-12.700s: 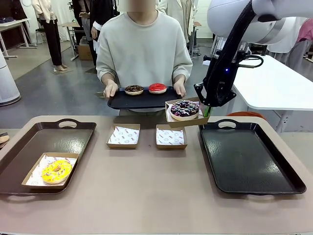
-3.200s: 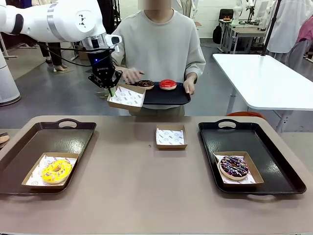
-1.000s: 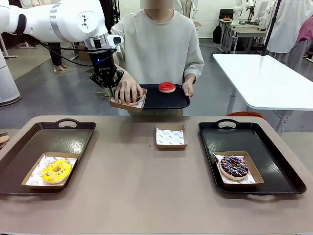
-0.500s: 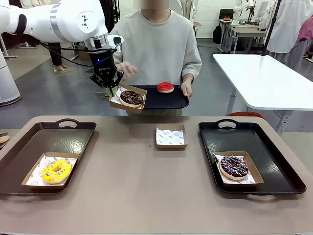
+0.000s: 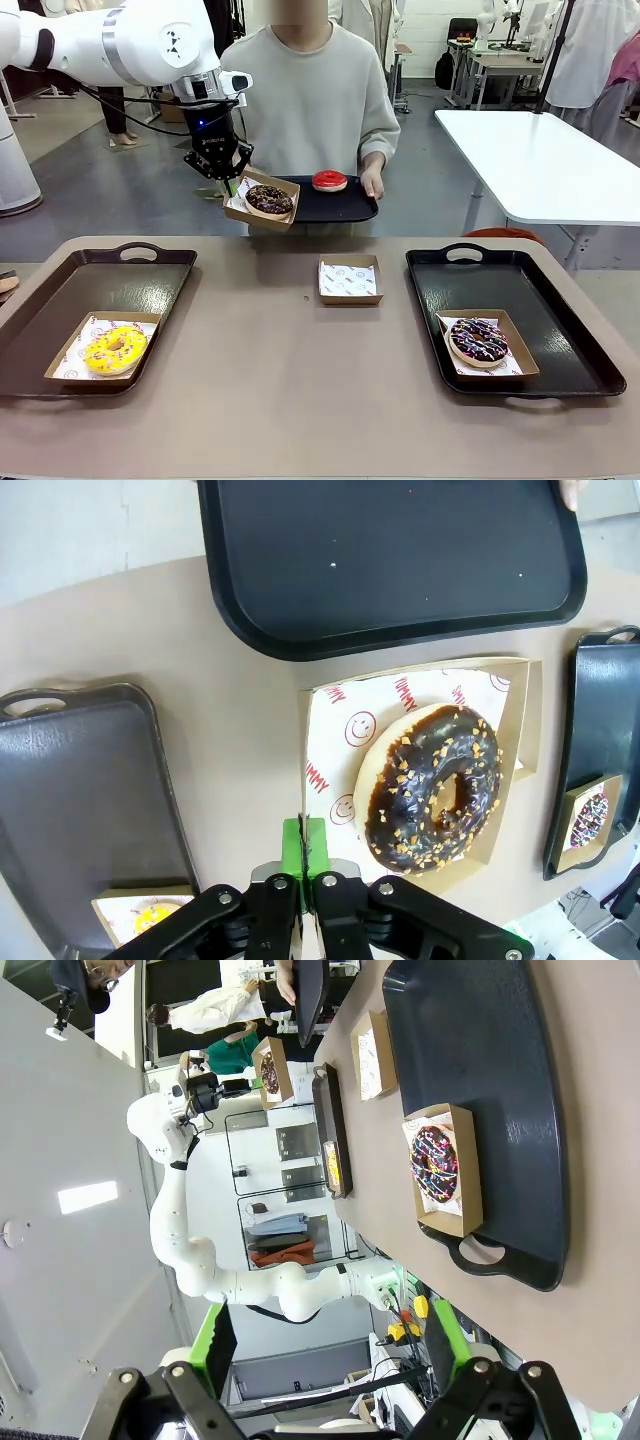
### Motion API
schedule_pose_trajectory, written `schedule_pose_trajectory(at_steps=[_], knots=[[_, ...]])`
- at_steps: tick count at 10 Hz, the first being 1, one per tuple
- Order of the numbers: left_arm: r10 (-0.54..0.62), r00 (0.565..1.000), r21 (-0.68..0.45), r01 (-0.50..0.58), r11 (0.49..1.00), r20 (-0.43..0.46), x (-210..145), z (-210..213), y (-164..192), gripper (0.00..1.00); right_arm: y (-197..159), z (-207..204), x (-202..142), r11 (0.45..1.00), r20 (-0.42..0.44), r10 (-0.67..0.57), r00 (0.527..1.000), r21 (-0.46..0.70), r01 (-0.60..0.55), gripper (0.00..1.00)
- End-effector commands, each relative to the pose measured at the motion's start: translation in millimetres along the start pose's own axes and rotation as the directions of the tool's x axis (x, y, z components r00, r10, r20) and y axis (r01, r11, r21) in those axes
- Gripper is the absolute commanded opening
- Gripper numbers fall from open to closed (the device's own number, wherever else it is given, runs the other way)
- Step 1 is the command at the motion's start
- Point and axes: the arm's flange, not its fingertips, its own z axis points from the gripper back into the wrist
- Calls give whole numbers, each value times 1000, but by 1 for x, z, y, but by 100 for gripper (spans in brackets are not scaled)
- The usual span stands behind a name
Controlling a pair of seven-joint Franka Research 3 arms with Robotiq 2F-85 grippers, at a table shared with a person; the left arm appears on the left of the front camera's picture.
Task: Individually package the donuts and arrange them on the tray.
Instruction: Place the picked Paper togo box on the Handle tray while simultaneously picking up another Paper togo box from the table with the other hand.
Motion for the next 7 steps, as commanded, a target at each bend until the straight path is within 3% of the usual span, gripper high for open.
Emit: schedule_pose_trajectory(at_steps=[1,7], knots=[[-5,1000,-6,5,1000,-2,-3,2,3,0,0,1,-2,1000,-2,11,1000,10,-11,100],[-5,1000,-6,5,1000,-2,-3,2,3,0,0,1,-2,1000,-2,11,1000,10,-11,100]])
